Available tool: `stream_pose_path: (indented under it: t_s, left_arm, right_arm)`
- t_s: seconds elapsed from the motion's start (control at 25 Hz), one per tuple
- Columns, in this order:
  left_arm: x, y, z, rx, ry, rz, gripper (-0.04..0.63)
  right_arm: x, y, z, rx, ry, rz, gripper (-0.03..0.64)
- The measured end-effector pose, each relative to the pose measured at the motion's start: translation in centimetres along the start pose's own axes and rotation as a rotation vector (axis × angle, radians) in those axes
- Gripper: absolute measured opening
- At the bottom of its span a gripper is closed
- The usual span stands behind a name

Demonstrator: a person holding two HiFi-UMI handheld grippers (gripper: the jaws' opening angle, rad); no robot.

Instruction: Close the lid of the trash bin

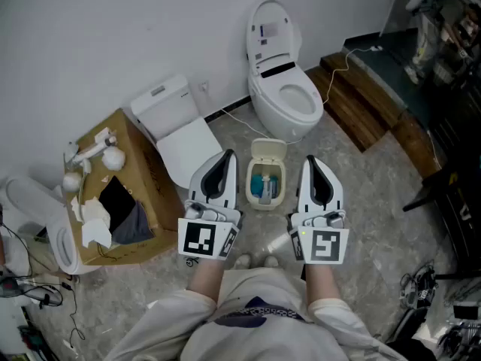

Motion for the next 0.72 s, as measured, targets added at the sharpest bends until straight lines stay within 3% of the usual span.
stream_pose_path:
  t_s: [0.32, 0.48, 0.52, 0.6, 0.64, 0.72]
  left_arm:
    - [0.4, -0.2, 0.4, -0.001, 0.003, 0.006, -0.002]
    - [0.6, 0.2, 1.0, 0.002, -0.003, -0.012, -0.002]
    - [0.8, 0.5, 1.4, 0.008, -0.001, -0.028, -0.002]
    - [1.1, 1.0, 2.5, 0.018, 0.019, -0.053, 0.050]
    - [1.3, 1.2, 3.2, 0.020, 0.036, -0.057, 0.108]
    - [1.5, 1.2, 4.7, 0.025, 0.075, -0.056, 0.244]
  right_arm:
    - [0.1, -0.4, 0.4, 0.012, -0.003, 0.014, 0.005]
    - [0.2, -0.3, -0.6, -0.133, 0.023, -0.008, 0.008]
    - [0.2, -0.4, -1.0, -0.165, 0.041, 0.001, 0.072]
    - [0.2, -0.8, -1.7, -0.202, 0.072, 0.032, 0.411]
    - [0.3, -0.8, -2.3, -0.214, 0.069, 0.036, 0.469]
    - [0.7, -0.8, -3.5, -0.230, 0.033, 0.025, 0.524]
Point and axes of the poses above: the fingertips, and each gripper's own axes: x backward along the fingers, z to its left, y out of its top, the point moved 2 cm from there along x, backward along the fingers, and after that the axes turned 6 degrees about -x, right-handed, at the moved point
